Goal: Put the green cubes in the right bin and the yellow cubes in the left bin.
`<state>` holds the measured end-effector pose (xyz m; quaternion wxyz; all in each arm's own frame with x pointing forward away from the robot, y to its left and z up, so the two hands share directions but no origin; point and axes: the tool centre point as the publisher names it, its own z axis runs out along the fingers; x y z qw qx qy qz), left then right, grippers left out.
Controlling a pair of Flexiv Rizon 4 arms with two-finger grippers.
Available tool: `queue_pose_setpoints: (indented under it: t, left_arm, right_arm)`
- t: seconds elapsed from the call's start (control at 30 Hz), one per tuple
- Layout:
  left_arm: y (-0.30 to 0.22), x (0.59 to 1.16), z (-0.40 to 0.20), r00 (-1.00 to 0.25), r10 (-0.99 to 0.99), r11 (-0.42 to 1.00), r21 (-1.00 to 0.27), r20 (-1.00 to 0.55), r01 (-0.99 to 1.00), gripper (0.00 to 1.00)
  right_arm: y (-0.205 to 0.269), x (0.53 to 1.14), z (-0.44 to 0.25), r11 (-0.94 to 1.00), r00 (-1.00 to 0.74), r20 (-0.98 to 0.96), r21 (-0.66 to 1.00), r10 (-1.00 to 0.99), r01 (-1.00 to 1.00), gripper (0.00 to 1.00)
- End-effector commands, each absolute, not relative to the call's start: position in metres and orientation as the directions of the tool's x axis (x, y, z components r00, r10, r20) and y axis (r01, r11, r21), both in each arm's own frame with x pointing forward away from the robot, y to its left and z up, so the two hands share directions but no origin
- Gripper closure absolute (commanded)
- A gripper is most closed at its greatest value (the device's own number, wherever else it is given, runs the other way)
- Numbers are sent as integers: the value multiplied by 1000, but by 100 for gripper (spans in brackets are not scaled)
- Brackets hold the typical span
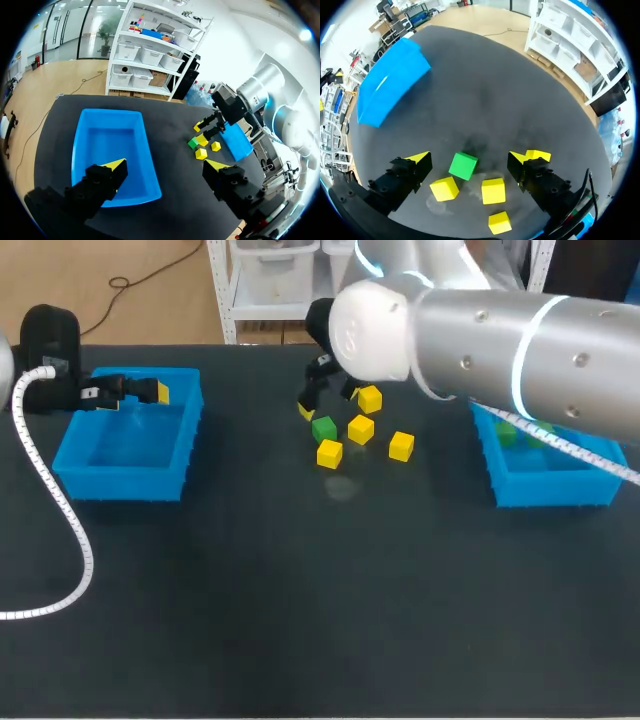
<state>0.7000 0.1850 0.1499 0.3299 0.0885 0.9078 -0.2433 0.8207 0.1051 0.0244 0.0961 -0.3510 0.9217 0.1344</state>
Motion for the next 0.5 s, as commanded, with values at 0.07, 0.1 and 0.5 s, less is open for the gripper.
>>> queue_pose_setpoints:
  t: [0.07, 0.1, 0.5]
  left_arm:
    - [185, 700, 150, -767, 0, 866, -383, -642, 321, 0]
    - [185, 700, 150, -767, 0, 866, -383, -642, 321, 0]
    - [185, 700, 150, -767, 0, 866, -383, -642, 321, 0]
  right_arm:
    - [103, 818, 19, 722, -740, -271, 184, -615, -667, 0]
    - [103, 817, 18, 722, -741, -271, 183, -615, -667, 0]
    - [105, 802, 9, 727, -736, -273, 154, -620, -669, 0]
